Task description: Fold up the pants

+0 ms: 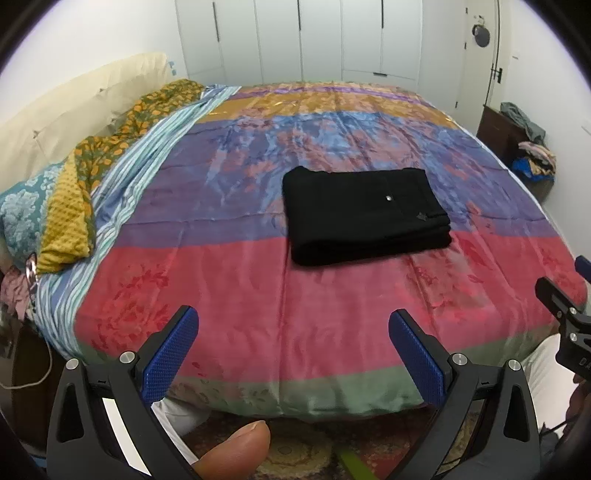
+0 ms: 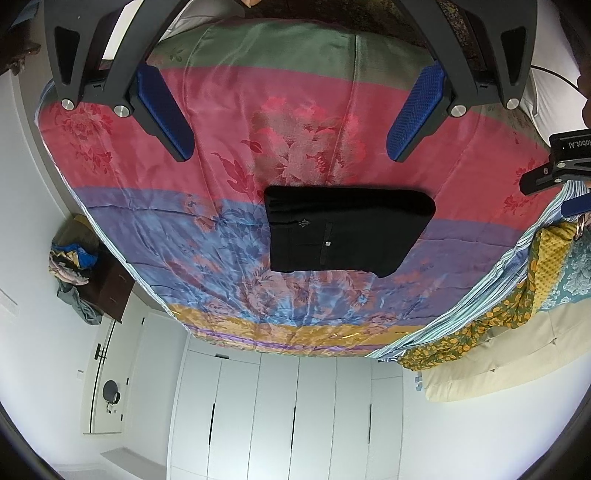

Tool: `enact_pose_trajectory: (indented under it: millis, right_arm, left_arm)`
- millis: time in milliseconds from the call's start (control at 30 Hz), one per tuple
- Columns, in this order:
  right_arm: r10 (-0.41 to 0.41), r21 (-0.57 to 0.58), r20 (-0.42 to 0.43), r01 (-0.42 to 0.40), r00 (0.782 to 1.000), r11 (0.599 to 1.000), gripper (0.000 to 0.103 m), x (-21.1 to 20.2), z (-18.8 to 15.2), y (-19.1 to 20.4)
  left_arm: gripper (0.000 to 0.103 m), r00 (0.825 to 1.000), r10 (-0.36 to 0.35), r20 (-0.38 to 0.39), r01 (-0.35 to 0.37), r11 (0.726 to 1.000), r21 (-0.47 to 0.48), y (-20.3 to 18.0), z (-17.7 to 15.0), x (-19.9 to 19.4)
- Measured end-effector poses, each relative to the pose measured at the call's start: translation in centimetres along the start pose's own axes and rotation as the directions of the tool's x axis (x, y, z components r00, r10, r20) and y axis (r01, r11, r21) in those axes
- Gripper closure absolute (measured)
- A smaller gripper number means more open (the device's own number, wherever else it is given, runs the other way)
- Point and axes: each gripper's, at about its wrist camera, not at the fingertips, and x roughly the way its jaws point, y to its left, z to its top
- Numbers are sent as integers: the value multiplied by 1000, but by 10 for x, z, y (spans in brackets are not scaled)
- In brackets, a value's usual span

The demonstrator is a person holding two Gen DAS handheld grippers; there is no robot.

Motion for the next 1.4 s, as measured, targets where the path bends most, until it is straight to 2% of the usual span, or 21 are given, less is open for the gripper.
enact_pose_trajectory:
  millis: [133,567,767,900,1000,1167,1400]
  right_arm:
    - [-7,-1,9,7,1000,1000,0,-3,0,1]
    - [-23,-15,18,23,1000,1000,0,-4,1,0]
    - [-20,-15,15,20,1000,1000,0,-2,1,1]
    - [-21,-11,15,22,1000,1000,0,-2,1,0]
    - [-24,-4,20,24,1000,1000,0,-2,2,-3]
    - [-29,-1,20,29,999,1000,0,-3,4,-7]
    - [-34,-5,9,34,999,999,0,-2,5,-5]
  left_arm:
    - [0,1000,-20,-7,20,1000,11,-2,-1,-1]
    - [1,998,-26,51,26,1000,1,2,2,-11]
    - [0,995,0,99,-2,1000,20,-4,3,-17]
    - [0,988,43,150,-50,998,41,-8,6,-25]
    - [0,990,-5,143,-1,999,44,-5,11,-27]
    - [0,988,15,153,-23,999,50,-5,12,-29]
    - [0,996,11,91,-15,999,45,-8,10,-20]
